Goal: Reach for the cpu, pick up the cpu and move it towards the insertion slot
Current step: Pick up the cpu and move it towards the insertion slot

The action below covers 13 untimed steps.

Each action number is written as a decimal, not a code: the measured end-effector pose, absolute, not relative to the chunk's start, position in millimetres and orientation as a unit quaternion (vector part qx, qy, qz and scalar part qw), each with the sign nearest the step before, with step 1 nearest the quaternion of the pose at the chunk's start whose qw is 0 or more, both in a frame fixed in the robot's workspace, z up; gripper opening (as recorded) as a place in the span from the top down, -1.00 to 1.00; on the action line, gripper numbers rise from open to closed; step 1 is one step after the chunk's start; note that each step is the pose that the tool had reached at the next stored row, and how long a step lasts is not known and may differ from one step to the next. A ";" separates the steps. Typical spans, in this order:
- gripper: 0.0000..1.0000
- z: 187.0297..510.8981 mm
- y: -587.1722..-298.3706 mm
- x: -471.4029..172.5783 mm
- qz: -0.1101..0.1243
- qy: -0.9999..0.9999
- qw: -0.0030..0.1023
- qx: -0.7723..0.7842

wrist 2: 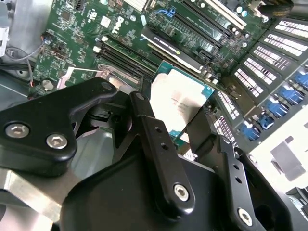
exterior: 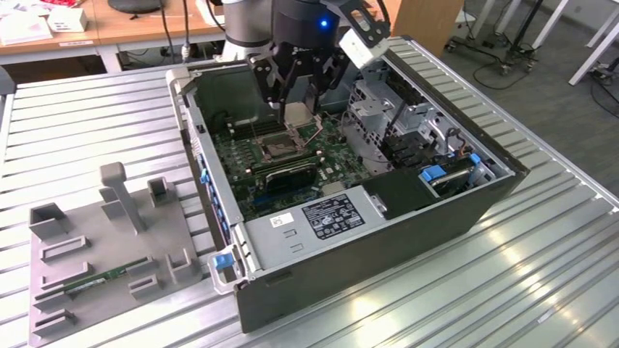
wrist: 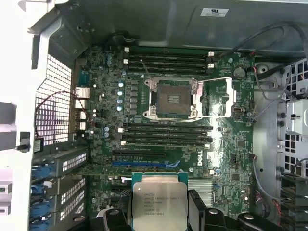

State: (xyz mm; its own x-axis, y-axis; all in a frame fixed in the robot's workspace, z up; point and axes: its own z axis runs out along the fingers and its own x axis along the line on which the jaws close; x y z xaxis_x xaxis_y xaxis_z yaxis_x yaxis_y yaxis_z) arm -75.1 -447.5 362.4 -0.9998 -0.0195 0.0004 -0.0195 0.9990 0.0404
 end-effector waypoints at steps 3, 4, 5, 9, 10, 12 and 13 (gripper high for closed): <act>-0.08 362.3 -447.4 -71.6 -0.020 -1.000 0.000 0.010; -0.08 362.2 -447.3 -70.2 -0.020 -1.000 0.000 0.010; -0.08 362.2 -447.3 -68.9 -0.020 -1.000 0.000 0.010; -0.08 362.0 -447.1 -63.6 -0.020 -1.000 0.000 0.010; -0.08 361.9 -447.0 -62.5 -0.020 -1.000 0.000 0.010; -0.08 361.8 -446.8 -60.2 -0.020 -1.000 0.000 0.010; -0.08 361.8 -446.8 -59.4 -0.020 -1.000 0.000 0.010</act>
State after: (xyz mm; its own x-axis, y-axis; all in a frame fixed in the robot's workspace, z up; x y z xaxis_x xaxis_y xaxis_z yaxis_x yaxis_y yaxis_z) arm -59.4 -446.8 361.8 -0.9998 -0.0195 0.0005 -0.0195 0.9990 0.0402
